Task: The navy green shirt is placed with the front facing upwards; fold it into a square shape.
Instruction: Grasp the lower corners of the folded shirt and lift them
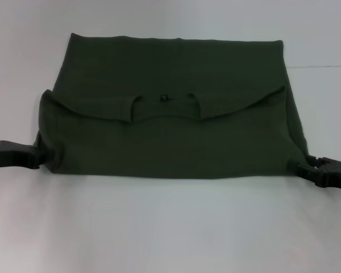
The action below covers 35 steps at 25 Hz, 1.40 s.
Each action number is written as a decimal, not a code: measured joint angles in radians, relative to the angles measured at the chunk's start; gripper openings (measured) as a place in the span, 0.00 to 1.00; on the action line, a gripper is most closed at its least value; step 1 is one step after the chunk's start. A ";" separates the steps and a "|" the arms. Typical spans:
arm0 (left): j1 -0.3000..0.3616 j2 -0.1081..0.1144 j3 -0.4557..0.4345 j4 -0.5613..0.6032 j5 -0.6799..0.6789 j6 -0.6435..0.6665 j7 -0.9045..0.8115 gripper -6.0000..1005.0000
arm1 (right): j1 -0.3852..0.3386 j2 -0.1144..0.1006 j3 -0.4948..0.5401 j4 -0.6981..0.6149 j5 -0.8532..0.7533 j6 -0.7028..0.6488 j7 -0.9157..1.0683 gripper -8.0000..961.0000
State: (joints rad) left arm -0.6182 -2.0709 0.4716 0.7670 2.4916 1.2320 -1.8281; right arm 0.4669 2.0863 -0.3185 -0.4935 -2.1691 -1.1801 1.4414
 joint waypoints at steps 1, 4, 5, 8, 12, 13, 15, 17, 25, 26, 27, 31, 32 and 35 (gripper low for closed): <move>0.000 0.000 0.000 0.000 0.000 0.000 0.000 0.05 | 0.000 0.000 -0.002 -0.001 0.000 0.000 0.000 0.76; 0.000 0.000 0.000 0.000 -0.002 0.000 0.000 0.05 | -0.001 0.000 -0.003 -0.005 0.004 0.001 -0.006 0.67; -0.001 0.000 0.000 0.000 -0.002 0.000 0.000 0.05 | -0.002 0.000 -0.003 -0.006 0.004 0.001 -0.008 0.63; -0.003 0.000 0.000 0.000 -0.003 0.000 0.000 0.05 | -0.001 0.000 -0.003 -0.008 0.005 -0.001 -0.011 0.53; -0.004 0.000 -0.001 -0.001 -0.004 0.000 0.000 0.05 | -0.005 -0.001 0.001 -0.013 0.007 -0.004 -0.013 0.24; -0.004 0.000 -0.001 -0.001 -0.005 0.000 0.000 0.05 | -0.006 -0.001 0.002 -0.016 0.008 -0.008 -0.013 0.22; -0.004 0.000 -0.001 0.000 -0.005 0.002 0.000 0.05 | -0.012 -0.001 0.006 -0.025 0.011 -0.018 -0.016 0.18; -0.002 0.000 -0.003 0.002 -0.008 0.007 0.003 0.05 | -0.020 -0.001 0.008 -0.033 0.018 -0.036 -0.026 0.14; 0.031 0.001 -0.021 0.014 -0.034 0.066 0.102 0.05 | -0.096 -0.003 0.014 -0.052 0.072 -0.147 -0.109 0.05; 0.038 0.001 -0.023 0.016 -0.043 0.079 0.125 0.05 | -0.103 -0.003 0.019 -0.052 0.074 -0.154 -0.120 0.04; 0.043 0.000 -0.025 0.016 -0.050 0.085 0.140 0.05 | -0.110 -0.002 0.025 -0.053 0.075 -0.161 -0.129 0.04; 0.059 -0.001 -0.032 0.018 -0.061 0.110 0.160 0.05 | -0.120 0.001 0.035 -0.051 0.076 -0.190 -0.145 0.04; 0.063 0.000 -0.034 0.022 -0.059 0.126 0.163 0.05 | -0.121 0.001 0.035 -0.051 0.075 -0.197 -0.146 0.04; 0.083 0.000 -0.035 0.045 -0.058 0.188 0.173 0.05 | -0.136 0.000 0.035 -0.051 0.072 -0.233 -0.168 0.04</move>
State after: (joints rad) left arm -0.5349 -2.0709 0.4364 0.8123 2.4340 1.4196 -1.6553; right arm 0.3312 2.0867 -0.2840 -0.5449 -2.0976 -1.4128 1.2736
